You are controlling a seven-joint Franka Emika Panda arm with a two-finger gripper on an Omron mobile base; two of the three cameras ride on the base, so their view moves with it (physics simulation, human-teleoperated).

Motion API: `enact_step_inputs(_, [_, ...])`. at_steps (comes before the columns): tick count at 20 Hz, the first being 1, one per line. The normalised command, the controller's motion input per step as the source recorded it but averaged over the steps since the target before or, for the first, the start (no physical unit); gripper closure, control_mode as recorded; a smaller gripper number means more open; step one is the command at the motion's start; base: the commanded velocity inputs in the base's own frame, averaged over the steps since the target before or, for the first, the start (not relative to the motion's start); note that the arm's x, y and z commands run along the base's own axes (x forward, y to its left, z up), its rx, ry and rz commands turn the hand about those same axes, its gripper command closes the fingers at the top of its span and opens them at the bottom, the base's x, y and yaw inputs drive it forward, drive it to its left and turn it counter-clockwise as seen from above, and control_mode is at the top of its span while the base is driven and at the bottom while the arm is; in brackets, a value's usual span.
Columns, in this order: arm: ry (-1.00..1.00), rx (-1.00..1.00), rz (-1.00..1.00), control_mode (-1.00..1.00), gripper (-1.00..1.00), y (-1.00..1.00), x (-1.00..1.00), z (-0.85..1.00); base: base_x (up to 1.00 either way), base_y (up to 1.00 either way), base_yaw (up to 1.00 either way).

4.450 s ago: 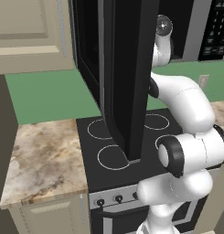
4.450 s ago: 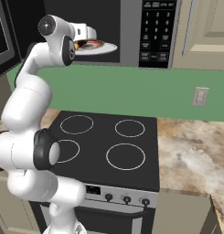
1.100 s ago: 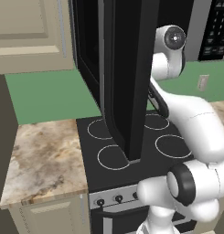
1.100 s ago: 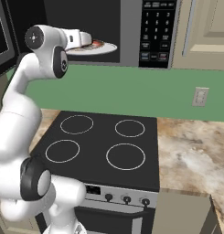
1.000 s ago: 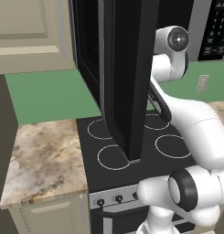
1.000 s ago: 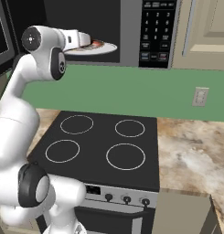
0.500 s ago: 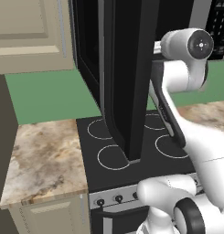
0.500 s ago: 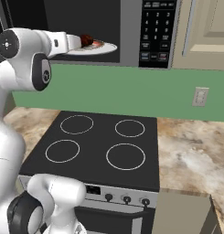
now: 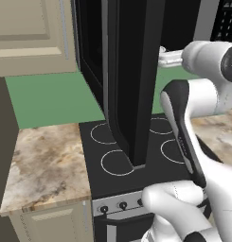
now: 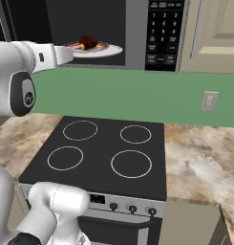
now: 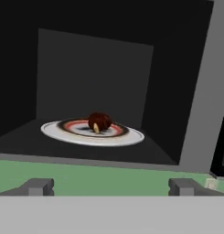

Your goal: Transport the steak from the fridge to the microwave and turn on the microwave.

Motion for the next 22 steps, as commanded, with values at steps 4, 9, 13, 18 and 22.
enact_step_inputs(4, [0.00, 0.00, 0.00, -1.00, -1.00, 0.00, -0.57, 0.00, 0.00, 0.00, 0.00])
enact_step_inputs(9, [0.00, 0.00, 0.00, -1.00, -1.00, 0.00, -0.54, 0.00, 0.00, 0.00, 0.00])
enact_step_inputs(13, [0.00, 0.00, 0.01, -1.00, 1.00, 0.00, -0.57, 0.00, 0.00, 0.00, 0.00])
enact_step_inputs(18, [0.00, 0.00, 0.02, -1.00, 1.00, 0.00, -0.49, 0.00, 0.00, 0.00, 0.00])
enact_step_inputs(22, [0.00, 0.00, 0.01, -1.00, 1.00, 0.00, -0.54, -0.01, 0.00, 0.00, 0.00])
